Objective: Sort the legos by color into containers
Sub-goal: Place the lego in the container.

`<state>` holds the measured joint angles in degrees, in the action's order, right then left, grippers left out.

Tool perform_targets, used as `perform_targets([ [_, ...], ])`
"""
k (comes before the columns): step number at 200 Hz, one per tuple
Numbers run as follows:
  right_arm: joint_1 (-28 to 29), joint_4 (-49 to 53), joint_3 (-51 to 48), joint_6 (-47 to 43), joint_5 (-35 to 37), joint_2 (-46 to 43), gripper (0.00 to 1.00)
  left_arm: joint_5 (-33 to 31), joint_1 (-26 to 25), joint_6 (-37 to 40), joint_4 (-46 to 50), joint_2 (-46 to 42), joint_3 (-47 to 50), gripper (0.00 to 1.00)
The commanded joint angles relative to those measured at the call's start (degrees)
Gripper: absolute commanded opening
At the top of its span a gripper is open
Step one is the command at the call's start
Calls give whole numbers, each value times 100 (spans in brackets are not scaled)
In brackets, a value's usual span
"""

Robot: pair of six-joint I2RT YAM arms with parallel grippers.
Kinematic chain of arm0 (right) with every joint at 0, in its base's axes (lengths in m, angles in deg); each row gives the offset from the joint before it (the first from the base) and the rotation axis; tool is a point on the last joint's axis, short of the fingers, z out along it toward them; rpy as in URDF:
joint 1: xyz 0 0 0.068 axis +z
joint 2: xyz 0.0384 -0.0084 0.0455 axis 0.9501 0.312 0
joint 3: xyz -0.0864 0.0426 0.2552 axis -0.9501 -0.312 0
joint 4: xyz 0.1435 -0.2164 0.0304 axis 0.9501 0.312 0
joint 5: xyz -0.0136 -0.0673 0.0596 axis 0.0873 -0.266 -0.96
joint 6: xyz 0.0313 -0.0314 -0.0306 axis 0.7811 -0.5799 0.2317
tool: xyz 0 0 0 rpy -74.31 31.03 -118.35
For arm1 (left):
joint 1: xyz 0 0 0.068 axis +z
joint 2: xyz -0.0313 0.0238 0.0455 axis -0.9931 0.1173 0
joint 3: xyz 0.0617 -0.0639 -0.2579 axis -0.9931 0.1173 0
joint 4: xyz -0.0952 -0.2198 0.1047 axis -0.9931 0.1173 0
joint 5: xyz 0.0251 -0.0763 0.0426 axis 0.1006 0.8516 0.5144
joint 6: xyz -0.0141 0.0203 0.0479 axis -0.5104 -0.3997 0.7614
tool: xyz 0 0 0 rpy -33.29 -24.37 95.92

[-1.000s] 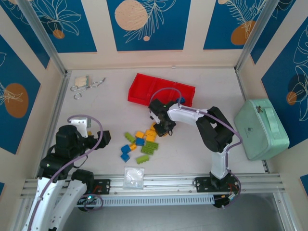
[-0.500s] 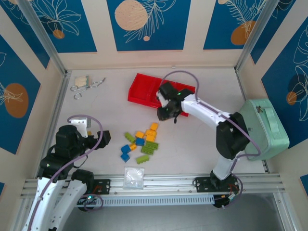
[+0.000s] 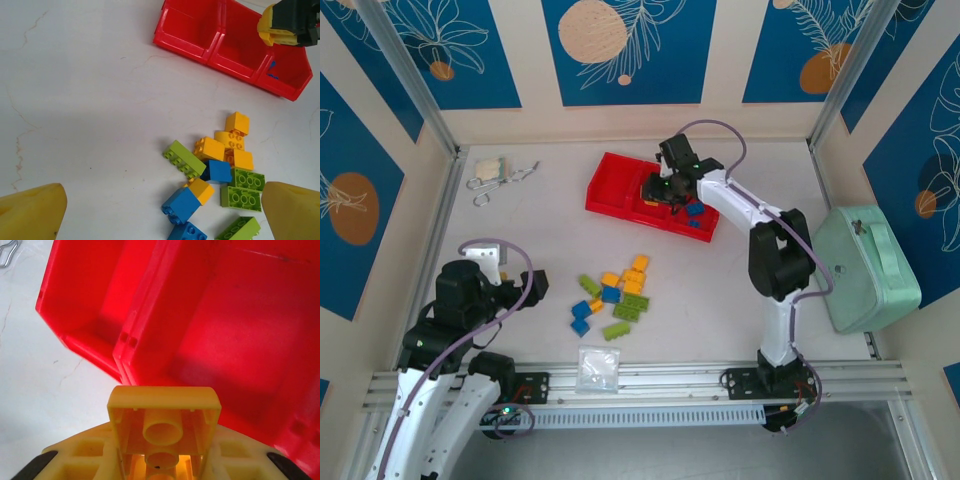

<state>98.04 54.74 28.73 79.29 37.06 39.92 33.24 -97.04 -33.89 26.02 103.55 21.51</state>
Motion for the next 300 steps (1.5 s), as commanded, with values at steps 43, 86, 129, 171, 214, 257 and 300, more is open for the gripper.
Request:
perform_targets([
  [43,-152,298,1177,66,54,897,11,-330,-11,-27,61,-56,-13,99],
  [86,-130,405,1196,163,319,1142,12,-339,-14,-29,65,-54,-13,99],
  [129,-25,414,1028,278,783,1154,23,-296,-11,-27,61,-63,-4,99],
  [171,93,686,1224,432,1015,1211,49,-268,-19,-18,43,-138,1,100],
  [214,129,1169,1525,676,1149,1044,63,-209,-15,3,16,-227,14,99],
  [257,16,1708,1582,1133,1654,609,60,-145,-11,20,-9,-254,15,99],
  [300,-194,2174,1601,1586,2199,628,58,-145,-11,25,-10,-269,15,99],
])
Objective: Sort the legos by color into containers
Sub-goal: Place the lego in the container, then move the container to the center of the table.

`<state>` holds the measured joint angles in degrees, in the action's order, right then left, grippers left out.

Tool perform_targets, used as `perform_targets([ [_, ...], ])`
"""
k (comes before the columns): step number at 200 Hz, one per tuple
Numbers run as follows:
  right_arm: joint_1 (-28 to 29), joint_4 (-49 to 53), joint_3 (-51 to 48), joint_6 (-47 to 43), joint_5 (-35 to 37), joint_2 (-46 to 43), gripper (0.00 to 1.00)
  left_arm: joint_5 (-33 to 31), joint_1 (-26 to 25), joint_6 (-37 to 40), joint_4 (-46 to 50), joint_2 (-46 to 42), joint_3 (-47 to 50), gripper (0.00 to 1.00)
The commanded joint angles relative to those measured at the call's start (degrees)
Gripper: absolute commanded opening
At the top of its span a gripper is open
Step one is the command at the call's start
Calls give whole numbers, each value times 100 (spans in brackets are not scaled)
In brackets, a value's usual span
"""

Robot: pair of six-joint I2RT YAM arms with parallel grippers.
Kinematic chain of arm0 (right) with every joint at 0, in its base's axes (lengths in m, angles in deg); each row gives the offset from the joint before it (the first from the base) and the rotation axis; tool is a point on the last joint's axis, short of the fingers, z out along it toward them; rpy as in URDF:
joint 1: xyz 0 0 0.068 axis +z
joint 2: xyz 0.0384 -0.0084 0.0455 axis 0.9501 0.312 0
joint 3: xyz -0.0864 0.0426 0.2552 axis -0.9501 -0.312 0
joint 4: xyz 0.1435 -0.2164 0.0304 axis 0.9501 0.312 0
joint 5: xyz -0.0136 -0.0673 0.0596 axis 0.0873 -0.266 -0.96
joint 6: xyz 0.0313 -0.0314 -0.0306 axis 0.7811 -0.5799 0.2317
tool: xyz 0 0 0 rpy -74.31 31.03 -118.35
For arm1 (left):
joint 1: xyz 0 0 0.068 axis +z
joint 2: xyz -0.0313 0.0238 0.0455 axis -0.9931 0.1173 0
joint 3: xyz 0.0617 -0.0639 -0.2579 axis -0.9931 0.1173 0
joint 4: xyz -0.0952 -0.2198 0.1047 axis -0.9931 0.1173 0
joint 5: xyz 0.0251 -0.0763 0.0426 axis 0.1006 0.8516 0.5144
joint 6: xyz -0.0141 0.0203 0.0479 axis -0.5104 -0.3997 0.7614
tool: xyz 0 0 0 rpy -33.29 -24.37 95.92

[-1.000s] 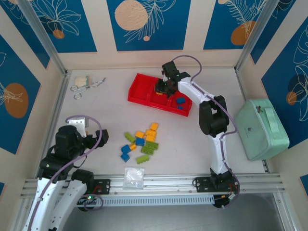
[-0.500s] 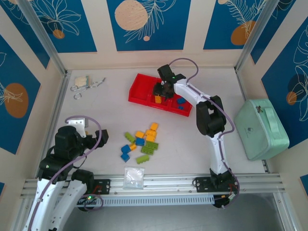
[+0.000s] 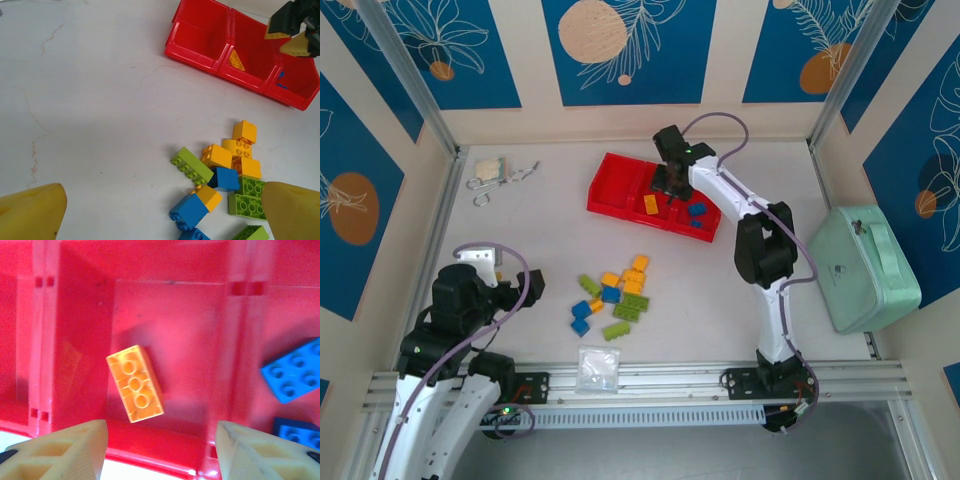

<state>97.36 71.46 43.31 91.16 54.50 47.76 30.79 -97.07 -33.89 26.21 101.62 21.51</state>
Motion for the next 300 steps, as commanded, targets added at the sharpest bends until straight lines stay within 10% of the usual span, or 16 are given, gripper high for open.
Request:
perform_targets([
  [1,-132,509,149,406,462,-144,58,100,-9,25,-29,-83,19,99],
  [138,-383,592,528,-313,-274,716,39,84,-8,34,-47,-246,29,99],
  [195,-243,294,-311,-812,-533,217,13,94,-8,34,-47,-221,30,99],
  [300,625,-196,-2685,-376,-647,-1407,12,161,-8,36,-50,-58,25,99],
])
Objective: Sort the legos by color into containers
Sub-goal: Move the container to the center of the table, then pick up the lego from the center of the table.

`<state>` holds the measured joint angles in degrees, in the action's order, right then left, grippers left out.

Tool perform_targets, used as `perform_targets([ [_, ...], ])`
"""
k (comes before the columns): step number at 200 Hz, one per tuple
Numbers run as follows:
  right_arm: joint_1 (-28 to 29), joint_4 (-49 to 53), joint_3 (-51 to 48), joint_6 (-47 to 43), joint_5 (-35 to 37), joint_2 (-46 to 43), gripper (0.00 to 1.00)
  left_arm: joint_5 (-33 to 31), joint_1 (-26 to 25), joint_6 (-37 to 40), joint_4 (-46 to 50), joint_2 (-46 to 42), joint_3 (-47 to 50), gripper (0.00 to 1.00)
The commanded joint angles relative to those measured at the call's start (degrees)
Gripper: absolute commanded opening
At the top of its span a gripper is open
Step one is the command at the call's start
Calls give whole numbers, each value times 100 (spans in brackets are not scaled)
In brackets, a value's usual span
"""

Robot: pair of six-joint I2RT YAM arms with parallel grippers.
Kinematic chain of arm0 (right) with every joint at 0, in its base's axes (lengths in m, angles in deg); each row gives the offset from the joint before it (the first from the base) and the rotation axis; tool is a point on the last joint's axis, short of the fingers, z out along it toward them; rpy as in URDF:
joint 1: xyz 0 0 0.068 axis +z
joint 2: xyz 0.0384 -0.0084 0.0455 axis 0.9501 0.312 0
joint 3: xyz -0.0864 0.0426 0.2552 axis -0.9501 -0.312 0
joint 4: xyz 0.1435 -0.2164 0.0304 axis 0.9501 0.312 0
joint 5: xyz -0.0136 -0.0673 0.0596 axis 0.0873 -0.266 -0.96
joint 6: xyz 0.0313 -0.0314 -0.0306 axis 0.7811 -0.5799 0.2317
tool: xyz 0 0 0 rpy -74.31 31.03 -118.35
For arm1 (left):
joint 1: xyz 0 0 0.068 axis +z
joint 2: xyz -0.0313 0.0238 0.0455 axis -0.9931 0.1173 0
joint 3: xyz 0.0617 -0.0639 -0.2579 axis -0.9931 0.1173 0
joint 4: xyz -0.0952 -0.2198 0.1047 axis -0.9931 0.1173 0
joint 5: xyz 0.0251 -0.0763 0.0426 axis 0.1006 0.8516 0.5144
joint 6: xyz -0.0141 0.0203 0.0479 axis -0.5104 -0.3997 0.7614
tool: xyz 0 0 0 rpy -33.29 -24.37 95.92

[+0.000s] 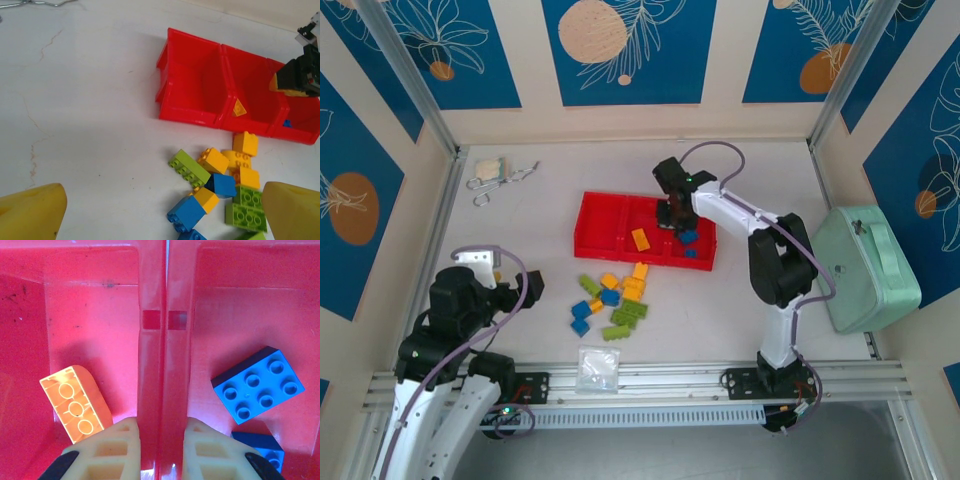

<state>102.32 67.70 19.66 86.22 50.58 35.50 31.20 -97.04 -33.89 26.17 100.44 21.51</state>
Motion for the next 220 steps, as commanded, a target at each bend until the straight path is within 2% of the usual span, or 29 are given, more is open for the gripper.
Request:
perform_targets([
  [1,135,181,-328,121,-256,-185,12,120,-11,39,-44,62,28,99],
  [22,181,242,-355,36,-289,-305,24,128,-13,43,-45,72,31,99],
  [49,262,415,-423,-31,-332,-637,55,135,-12,43,-43,66,24,99],
  [67,360,494,-559,-4,-387,-1009,69,135,-15,39,-52,65,31,99],
  [87,485,564,-799,135,-538,-1514,78,153,-11,40,-53,64,29,99],
  [106,663,557,-1097,421,-892,-1937,82,155,-11,41,-53,61,31,99],
  [119,857,581,-1290,766,-993,-2129,89,172,-11,51,-58,46,31,99],
  [133,1132,649,-1454,1252,-836,-2232,92,191,-11,50,-60,31,29,99],
  [168,1705,566,-1827,2333,-239,-2057,90,231,-11,60,-69,-19,40,99],
  [195,2008,272,-1818,2593,-39,-1589,86,276,-11,73,-95,-111,49,99],
  [220,2186,328,-1427,2651,154,-1068,85,287,-16,78,-115,-173,58,99],
])
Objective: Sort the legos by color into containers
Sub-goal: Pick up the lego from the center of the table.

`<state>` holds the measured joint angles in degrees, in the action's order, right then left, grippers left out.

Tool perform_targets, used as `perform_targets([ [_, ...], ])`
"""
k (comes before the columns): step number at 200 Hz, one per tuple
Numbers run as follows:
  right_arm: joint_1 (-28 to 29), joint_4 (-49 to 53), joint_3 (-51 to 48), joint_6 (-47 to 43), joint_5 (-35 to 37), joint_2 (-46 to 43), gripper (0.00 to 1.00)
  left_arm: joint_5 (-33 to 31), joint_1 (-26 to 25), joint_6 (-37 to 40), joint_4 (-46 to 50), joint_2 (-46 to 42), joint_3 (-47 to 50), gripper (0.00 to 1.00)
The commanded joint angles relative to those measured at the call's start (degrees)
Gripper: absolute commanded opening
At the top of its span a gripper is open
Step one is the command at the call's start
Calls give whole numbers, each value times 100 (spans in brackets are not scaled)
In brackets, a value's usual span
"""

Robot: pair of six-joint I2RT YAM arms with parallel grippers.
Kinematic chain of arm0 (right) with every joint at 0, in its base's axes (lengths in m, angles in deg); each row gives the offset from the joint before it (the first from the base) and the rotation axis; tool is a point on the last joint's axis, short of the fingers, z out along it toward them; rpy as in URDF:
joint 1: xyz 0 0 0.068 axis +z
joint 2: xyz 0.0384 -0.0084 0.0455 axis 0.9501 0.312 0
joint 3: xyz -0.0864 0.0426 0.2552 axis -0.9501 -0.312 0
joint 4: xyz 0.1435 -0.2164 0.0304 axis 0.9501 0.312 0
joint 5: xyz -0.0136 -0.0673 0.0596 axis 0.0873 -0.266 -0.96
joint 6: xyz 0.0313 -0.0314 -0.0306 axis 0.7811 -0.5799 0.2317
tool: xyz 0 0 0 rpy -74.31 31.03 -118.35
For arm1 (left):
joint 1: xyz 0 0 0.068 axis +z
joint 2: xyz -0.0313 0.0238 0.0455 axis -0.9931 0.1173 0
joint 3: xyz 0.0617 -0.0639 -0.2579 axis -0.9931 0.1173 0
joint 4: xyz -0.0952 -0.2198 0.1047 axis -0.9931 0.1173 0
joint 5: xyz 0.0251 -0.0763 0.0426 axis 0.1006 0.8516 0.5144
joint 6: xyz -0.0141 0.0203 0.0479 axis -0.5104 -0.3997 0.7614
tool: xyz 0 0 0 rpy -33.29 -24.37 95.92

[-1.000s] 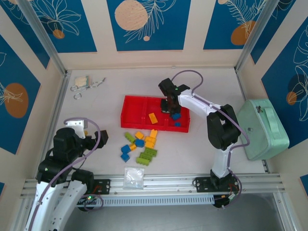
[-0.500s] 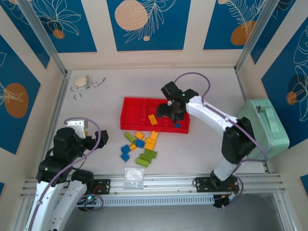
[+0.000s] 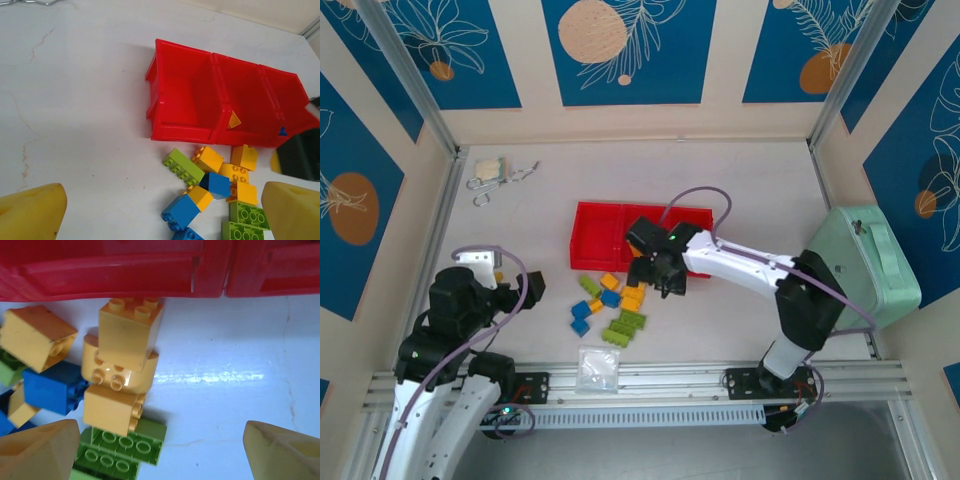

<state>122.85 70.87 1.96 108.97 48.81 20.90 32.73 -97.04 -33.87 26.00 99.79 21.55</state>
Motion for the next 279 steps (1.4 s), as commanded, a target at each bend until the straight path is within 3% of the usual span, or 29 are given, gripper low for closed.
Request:
perform_targets([
  [1,139,21,361,378,337,419,85,134,-18,76,-96,-103,53,99],
  [64,189,97,790,656,934,1047,84,177,-6,85,-105,-120,62,99],
  [173,267,-150,889,658,942,1542,67,238,-19,102,-121,-150,71,99],
  [279,125,-105,509,298,1082,1177,28,274,-14,112,-140,-159,80,99],
])
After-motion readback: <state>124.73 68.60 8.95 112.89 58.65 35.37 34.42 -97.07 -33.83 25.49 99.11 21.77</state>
